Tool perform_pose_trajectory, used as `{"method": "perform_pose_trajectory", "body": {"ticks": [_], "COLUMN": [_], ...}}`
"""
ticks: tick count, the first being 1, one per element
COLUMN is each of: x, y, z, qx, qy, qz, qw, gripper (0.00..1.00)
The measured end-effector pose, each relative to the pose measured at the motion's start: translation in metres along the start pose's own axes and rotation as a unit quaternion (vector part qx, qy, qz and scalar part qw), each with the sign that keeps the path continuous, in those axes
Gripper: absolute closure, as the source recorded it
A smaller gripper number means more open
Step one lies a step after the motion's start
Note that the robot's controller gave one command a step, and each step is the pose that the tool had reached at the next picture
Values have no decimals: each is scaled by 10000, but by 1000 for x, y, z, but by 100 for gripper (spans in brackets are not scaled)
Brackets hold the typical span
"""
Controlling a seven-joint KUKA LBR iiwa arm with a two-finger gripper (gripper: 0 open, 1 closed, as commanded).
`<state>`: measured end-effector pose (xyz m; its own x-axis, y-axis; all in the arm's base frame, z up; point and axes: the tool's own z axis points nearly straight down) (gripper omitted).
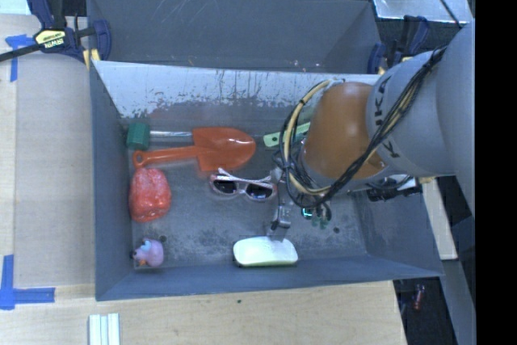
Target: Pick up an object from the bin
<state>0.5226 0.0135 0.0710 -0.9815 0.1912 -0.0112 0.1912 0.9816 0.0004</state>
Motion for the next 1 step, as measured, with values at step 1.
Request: {"method": "perform_pose_trajectory", "body": {"ticks": [1], "x": [0], "y": [0], "z": [0], "qx": [1], "qy": [0], "qz": [-5], "qw": [10000], "gripper": [0]}}
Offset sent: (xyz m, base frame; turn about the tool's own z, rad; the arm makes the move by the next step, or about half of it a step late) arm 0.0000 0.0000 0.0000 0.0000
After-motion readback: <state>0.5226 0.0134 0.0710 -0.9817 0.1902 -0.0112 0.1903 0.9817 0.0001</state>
